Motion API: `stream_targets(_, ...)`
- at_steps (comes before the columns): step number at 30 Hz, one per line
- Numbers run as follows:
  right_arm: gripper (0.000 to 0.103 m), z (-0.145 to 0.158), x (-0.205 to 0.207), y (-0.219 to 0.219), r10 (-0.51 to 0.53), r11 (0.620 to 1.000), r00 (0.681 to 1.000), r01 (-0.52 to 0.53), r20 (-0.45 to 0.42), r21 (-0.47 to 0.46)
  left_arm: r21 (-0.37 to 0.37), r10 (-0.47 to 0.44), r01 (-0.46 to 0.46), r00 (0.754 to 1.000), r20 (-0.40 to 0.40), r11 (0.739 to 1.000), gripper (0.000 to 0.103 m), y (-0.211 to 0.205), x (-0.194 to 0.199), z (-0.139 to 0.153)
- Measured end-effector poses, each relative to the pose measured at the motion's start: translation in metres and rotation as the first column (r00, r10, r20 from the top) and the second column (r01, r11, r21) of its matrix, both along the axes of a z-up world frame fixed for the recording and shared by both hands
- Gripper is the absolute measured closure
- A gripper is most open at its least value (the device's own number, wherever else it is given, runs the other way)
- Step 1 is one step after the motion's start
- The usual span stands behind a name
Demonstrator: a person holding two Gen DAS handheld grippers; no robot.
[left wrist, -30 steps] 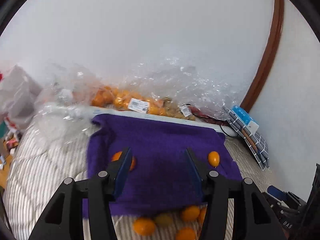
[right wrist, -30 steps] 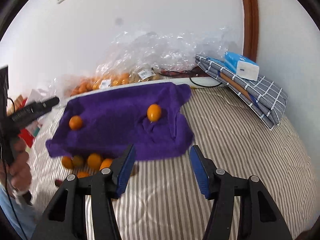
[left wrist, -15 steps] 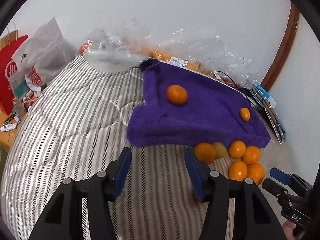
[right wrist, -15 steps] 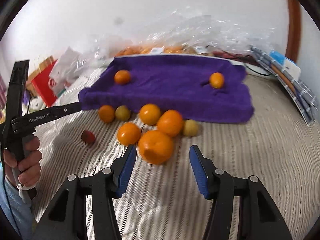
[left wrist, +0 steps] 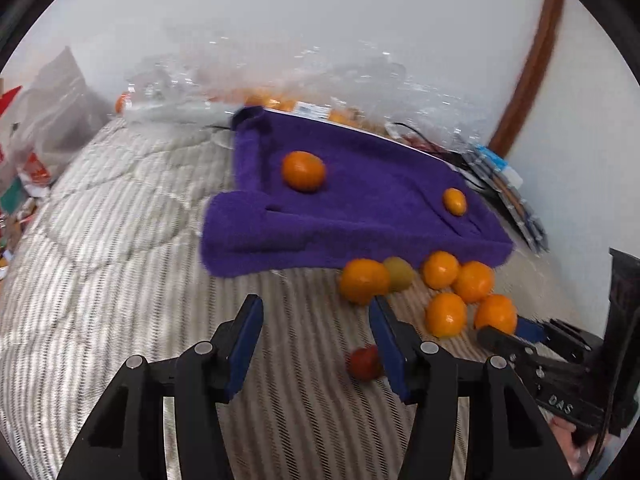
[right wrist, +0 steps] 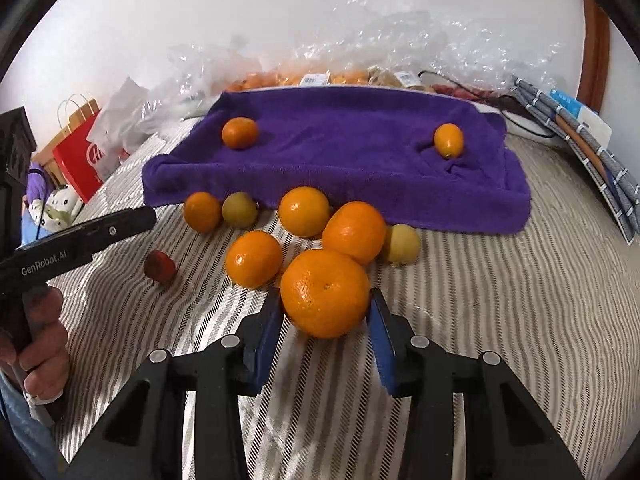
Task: Organize fruits
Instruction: 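Grasp a large orange with the right gripper while the left gripper returns to the fruits, then grasp the small red fruit with the left gripper while the right gripper holds its orange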
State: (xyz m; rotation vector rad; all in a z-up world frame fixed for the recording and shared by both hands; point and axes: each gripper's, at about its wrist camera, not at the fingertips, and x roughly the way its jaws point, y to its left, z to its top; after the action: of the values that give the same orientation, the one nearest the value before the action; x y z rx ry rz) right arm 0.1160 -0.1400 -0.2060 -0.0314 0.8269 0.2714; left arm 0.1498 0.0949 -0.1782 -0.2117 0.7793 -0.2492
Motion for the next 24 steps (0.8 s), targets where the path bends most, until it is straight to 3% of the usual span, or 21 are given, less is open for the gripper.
stream_targets(5, 0.061, 0.004, -0.013, -0.028, -0.050, 0.999, 0.998, 0.050, 0.036, -0.001, 0.005, -0.088, 0.088, 0.996, 0.011, 0.996, 0.050, -0.016, -0.012, 0.002)
stream_targets(9, 0.061, 0.005, -0.020, -0.046, -0.086, 0.996, 0.995, 0.087, 0.059, -0.029, 0.086, -0.106, 0.106, 0.994, 0.001, 0.991, 0.050, -0.034, -0.021, 0.000)
stream_targets(13, 0.061, 0.005, -0.025, -0.059, -0.095, 0.995, 0.993, 0.097, 0.070, -0.024, 0.112, -0.074, 0.078, 0.996, -0.039, 0.991, 0.050, -0.042, -0.020, -0.004)
stream_targets(17, 0.061, 0.005, -0.025, -0.062, -0.085, 0.996, 0.994, 0.085, 0.074, 0.000, 0.213, -0.045, 0.062, 0.995, -0.083, 0.975, 0.052, -0.058, -0.013, -0.012)
stream_targets(19, 0.061, 0.005, -0.026, -0.059, -0.073, 0.997, 0.994, 0.074, 0.081, -0.009, 0.230, -0.046, 0.064, 0.995, -0.085, 0.971, 0.053, -0.062, -0.013, -0.013)
stream_targets(24, 0.061, 0.007, -0.030, -0.057, -0.055, 0.998, 0.993, 0.056, 0.107, -0.011, 0.267, -0.002, 0.024, 0.997, -0.081, 0.963, 0.065, -0.061, -0.011, -0.013)
